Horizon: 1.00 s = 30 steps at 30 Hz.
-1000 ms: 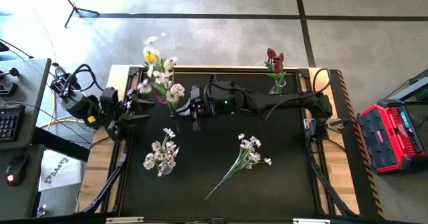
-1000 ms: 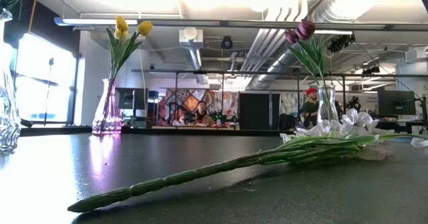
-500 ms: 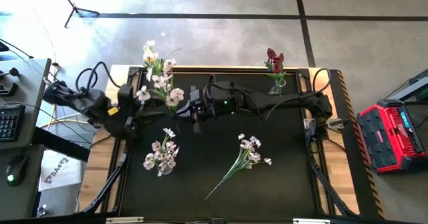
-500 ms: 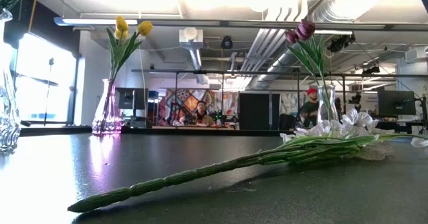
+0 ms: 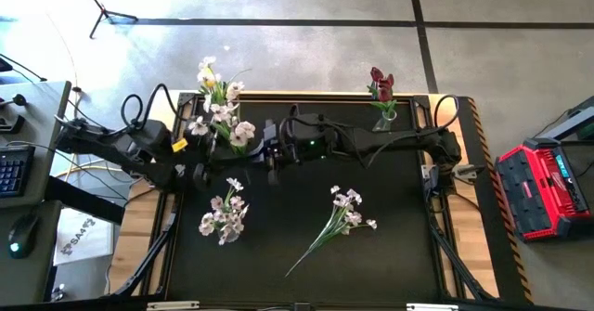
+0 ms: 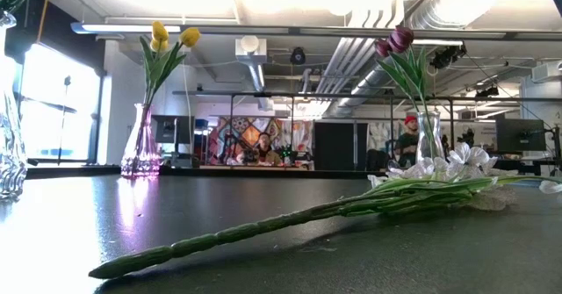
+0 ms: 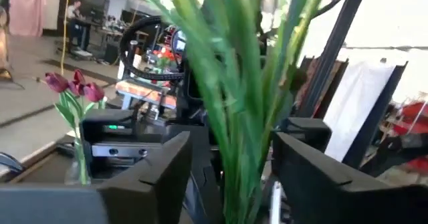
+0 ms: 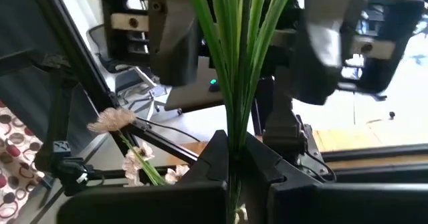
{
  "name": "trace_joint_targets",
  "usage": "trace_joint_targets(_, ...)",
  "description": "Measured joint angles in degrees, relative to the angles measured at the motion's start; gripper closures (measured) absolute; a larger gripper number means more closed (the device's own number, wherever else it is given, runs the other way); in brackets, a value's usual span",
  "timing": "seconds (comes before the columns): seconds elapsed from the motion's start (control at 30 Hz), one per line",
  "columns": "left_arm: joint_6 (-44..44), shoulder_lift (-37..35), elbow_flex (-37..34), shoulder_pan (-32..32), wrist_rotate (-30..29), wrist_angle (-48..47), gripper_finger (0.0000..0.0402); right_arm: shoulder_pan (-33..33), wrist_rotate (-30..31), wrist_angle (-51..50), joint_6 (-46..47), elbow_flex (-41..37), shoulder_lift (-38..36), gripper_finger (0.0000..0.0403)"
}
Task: Sort flowers into vase by color
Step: Put the right white flower into the bottom transparent vase
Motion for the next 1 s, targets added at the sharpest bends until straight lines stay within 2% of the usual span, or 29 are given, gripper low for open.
trace_joint_targets(0.2, 7.68, 1.21, -0.01, 0.02, 4.60, 0.67, 0.0288, 0.00, 0.99, -2.47, 0.84, -0.04, 0.00, 0.0403)
trace_joint_targets(0.3, 8.41, 2.22, 0.01, 0.04, 7.03, 0.93, 0.0330, 0.17, 1.13, -2.66, 0.56, -0.04, 0.00, 0.0403)
trace_joint_targets(0.47, 8.54, 2.56, 0.01, 0.12, 7.06, 0.96, 0.0387, 0.15, 1.32, -2.63, 0.40, -0.04, -0.02, 0.0402)
trace_joint_targets(0.77, 6.90, 1.94, 0.01, 2.02, 7.74, 0.57, 0.0398, 0.07, 3.21, -2.98, 0.82, -0.04, -0.09, 0.0399)
trace_joint_targets(1.0, 7.06, 1.84, 0.01, 2.14, 6.75, 0.65, 0.0400, 0.10, 7.47, -3.19, 1.30, -0.04, -0.09, 0.0348)
